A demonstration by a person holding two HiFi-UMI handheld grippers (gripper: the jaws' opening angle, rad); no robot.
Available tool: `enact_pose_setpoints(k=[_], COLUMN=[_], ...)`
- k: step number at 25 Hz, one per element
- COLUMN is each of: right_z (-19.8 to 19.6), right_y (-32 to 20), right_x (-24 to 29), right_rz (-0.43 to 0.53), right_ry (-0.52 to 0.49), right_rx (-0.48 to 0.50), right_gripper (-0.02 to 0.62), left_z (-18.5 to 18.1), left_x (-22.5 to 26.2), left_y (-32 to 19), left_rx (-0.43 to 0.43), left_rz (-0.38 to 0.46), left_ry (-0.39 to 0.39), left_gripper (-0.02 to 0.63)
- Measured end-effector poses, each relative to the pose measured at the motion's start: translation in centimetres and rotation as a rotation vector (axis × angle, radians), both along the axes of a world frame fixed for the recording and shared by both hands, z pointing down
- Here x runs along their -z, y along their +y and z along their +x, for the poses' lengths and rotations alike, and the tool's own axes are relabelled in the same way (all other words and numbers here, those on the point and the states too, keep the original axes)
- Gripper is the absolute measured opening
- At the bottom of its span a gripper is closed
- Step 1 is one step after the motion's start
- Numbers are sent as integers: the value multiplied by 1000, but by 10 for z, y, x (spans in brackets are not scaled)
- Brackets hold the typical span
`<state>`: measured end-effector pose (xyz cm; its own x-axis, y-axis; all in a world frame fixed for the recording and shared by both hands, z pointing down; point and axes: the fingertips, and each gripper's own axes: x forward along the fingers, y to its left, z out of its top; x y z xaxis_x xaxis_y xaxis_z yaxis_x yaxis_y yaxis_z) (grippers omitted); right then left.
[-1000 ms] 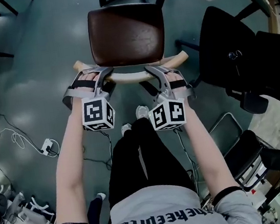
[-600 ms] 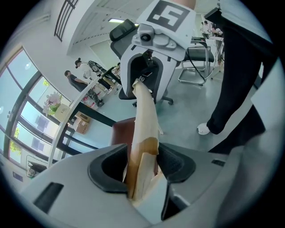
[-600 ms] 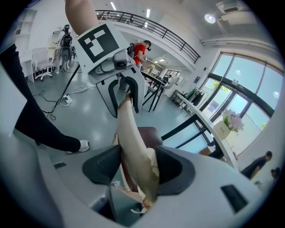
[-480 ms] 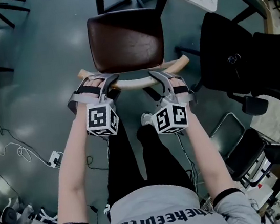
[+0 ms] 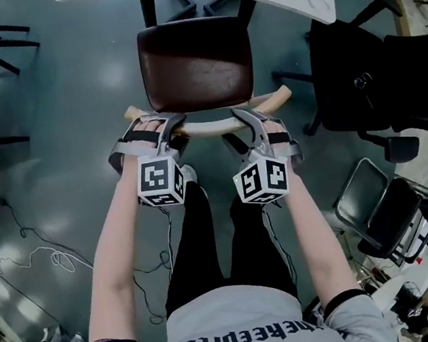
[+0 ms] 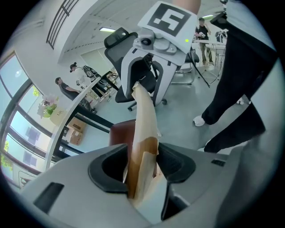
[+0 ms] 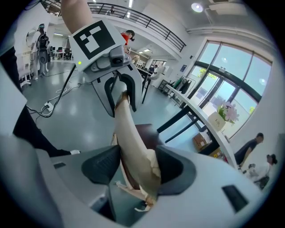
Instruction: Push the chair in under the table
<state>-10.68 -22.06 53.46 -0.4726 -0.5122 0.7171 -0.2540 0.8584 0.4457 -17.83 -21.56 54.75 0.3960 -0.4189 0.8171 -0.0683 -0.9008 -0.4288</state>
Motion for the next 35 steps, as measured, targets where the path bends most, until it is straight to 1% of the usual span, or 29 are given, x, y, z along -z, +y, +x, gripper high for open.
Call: enact_pose_setpoints(k=[6,16,25,30,35], right_z=[-28,-50,-65,-64,-65], right_y=[-21,-54,-76,-78,-78], right_x=[2,2,3,2,2], right_rz=[13,20,27,27,16], right_ry=[-11,-17,-19,-18,-14], right_rx=[-75,-165,-206,-214,-218], right_gripper=[256,258,259,261,262], left_z=[-29,-49,-63,-63,-63], left_x=[0,0,0,-1,0], left_y=[-28,-68,-94,-96,-96], left_rx=[-62,-139,-182,-201,-202], left_rz=[1,22,35,39,41], left_ry=[-14,-16,-17,-9,-9], left_gripper=[215,219,224,224,222])
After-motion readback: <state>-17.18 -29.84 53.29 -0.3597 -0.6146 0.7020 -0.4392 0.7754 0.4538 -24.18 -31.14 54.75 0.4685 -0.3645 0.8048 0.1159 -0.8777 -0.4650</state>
